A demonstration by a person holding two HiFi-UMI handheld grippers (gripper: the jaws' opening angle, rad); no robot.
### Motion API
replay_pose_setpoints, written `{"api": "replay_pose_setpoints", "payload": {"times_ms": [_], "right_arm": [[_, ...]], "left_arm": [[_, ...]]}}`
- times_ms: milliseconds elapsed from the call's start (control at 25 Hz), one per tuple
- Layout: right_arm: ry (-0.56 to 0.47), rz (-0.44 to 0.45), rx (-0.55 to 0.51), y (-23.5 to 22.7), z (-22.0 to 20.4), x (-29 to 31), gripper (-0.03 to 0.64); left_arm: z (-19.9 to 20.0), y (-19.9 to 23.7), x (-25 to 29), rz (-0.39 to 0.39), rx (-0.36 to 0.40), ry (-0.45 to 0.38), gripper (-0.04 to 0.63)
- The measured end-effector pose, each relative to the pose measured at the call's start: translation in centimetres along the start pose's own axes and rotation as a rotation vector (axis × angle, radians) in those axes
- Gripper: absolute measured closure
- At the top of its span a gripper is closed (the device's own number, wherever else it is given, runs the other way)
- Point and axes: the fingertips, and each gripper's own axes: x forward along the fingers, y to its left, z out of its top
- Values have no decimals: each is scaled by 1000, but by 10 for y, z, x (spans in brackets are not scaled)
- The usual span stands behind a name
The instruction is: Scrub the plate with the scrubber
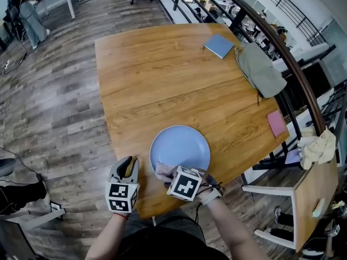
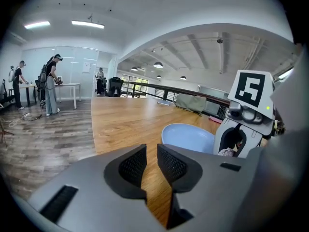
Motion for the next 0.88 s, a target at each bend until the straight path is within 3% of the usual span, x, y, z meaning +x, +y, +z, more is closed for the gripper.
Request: {"api": "replay_pose_setpoints", "payload": {"times_ms": [200,480,880], "right_arm": [[-85,54,80,-5,2,-3,531],[-295,233,303,-7,12,-16,532],[-514,346,475,-15,24,-23,532]], "left_arm": [[0,4,-10,32,-16,-17,528],[-1,6,-21,59,-30,-30,528],[-7,3,-22,66,-19,-23,528]]}}
